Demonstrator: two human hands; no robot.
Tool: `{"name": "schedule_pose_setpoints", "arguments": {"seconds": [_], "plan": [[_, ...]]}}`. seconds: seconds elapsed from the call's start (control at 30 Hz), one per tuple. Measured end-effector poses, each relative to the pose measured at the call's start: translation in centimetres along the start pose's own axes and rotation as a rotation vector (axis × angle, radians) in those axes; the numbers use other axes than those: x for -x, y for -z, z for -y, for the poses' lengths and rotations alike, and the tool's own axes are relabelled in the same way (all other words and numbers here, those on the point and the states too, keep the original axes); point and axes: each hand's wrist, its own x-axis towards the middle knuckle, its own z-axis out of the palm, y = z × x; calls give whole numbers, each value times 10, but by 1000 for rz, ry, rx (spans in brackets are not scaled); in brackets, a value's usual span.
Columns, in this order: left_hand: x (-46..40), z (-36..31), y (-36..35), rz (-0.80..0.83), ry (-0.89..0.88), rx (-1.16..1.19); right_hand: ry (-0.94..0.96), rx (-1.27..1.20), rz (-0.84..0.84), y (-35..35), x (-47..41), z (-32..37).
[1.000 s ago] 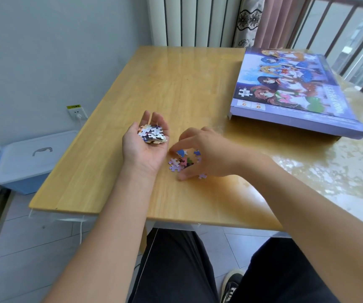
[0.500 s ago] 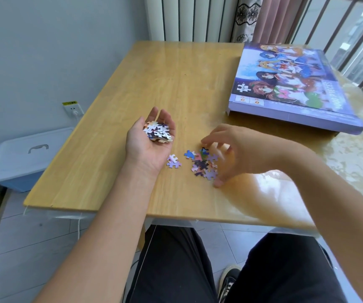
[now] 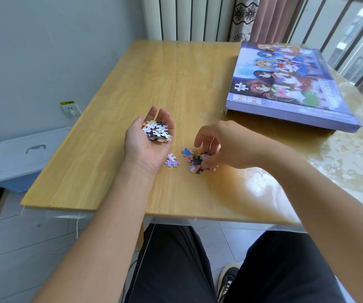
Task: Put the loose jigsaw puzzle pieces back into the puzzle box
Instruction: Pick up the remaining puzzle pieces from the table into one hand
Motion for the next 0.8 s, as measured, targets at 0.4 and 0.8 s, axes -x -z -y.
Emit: {"name": "schedule_pose_setpoints", "arguments": {"seconds": [0.4,0.8], "plan": [[0,0,-1,-2,2,-8,-26,10,119,6,-9,8],[-2,1,0,-6,1,-21,-47,-240,102,5,-7,-1]]}}
